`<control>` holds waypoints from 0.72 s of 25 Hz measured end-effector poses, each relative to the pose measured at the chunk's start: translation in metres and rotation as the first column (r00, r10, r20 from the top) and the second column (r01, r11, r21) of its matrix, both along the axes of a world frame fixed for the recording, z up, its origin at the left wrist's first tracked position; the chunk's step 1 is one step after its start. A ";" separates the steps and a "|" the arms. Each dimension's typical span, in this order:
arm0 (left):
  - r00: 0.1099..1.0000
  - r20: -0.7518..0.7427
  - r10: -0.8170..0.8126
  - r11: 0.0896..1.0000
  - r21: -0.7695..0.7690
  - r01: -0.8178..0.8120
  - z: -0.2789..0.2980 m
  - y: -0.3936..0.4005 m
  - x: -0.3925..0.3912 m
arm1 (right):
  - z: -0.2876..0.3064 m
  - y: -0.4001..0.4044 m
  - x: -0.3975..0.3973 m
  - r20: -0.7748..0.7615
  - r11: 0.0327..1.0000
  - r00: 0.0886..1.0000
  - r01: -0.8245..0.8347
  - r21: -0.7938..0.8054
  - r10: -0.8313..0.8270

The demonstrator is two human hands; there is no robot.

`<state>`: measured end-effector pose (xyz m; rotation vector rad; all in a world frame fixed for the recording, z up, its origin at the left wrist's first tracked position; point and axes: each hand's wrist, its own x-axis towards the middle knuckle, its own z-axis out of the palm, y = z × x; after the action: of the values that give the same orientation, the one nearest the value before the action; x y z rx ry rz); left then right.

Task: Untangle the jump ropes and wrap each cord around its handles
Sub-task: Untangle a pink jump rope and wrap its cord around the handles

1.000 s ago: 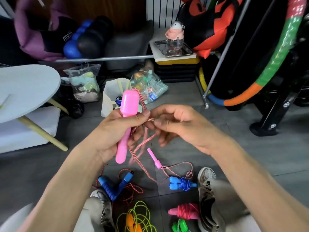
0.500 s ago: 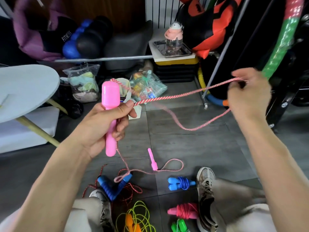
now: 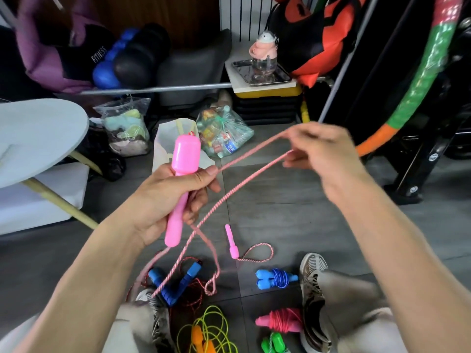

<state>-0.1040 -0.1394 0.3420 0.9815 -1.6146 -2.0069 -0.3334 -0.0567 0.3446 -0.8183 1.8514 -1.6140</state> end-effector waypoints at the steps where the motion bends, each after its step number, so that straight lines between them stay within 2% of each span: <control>1: 1.000 0.006 0.006 1.000 -0.001 -0.006 0.000 -0.002 0.003 | -0.001 0.003 -0.022 -0.058 0.984 0.982 0.181 -0.001 -0.180; 2: 1.000 0.006 0.011 1.000 -0.001 -0.011 0.001 -0.004 0.005 | 0.000 0.009 -0.042 -0.128 0.946 0.938 0.325 0.000 -0.322; 4: 1.000 -0.004 0.005 1.000 0.003 -0.005 0.002 -0.005 0.010 | -0.003 0.021 -0.073 -0.245 0.871 0.842 0.492 -0.016 -0.480; 6: 1.000 -0.029 0.001 1.000 0.021 -0.001 0.003 -0.003 0.011 | -0.009 0.026 -0.077 -0.505 0.851 0.750 0.522 0.056 -0.427; 7: 0.999 -0.039 0.004 1.000 0.029 -0.003 0.003 -0.001 0.011 | -0.008 0.023 -0.069 -0.549 0.879 0.758 0.470 0.086 -0.351; 8: 0.999 -0.041 0.005 0.999 0.032 -0.004 0.003 0.000 0.009 | -0.004 0.019 -0.051 -0.522 0.931 0.815 0.351 0.101 -0.251; 9: 0.999 -0.039 0.007 0.999 0.033 -0.005 0.002 0.001 0.007 | 0.000 0.016 -0.030 -0.384 0.982 0.916 0.161 0.098 -0.112; 10: 0.999 -0.035 0.008 0.999 0.034 -0.007 0.001 0.003 0.005 | 0.002 0.015 -0.005 -0.150 0.994 0.985 -0.079 0.069 0.089; 11: 0.999 -0.031 0.006 0.999 0.035 -0.005 0.000 0.004 0.002 | 0.001 0.014 0.017 0.062 0.949 0.948 -0.314 0.025 0.312; 12: 1.000 -0.030 0.000 0.999 0.033 0.001 0.000 0.006 -0.002 | 0.003 0.014 0.039 0.200 0.862 0.845 -0.507 0.002 0.497; 13: 1.000 -0.030 -0.007 1.000 0.026 0.008 -0.001 0.008 -0.004 | 0.002 0.014 0.052 0.260 0.769 0.747 -0.638 0.025 0.612; 14: 0.999 -0.031 -0.013 1.000 0.020 0.014 -0.001 0.009 -0.006 | 0.001 0.015 0.059 0.269 0.704 0.692 -0.707 0.068 0.670; 15: 0.999 -0.033 -0.016 1.000 0.017 0.017 0.000 0.010 -0.006 | -0.003 0.014 0.057 0.234 0.693 0.696 -0.713 0.107 0.679; 16: 0.999 -0.034 -0.014 1.000 0.021 0.014 0.001 0.011 -0.006 | -0.002 0.013 0.054 0.179 0.719 0.729 -0.683 0.128 0.661; 18: 1.000 -0.020 -0.008 1.000 0.025 0.009 0.001 0.010 -0.005 | 0.000 0.009 0.039 -0.082 0.825 0.831 -0.526 0.209 0.550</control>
<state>-0.1090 -0.1297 0.3429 0.9625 -1.5897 -2.0409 -0.2940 -0.0476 0.3447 -1.2636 1.6172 -1.0382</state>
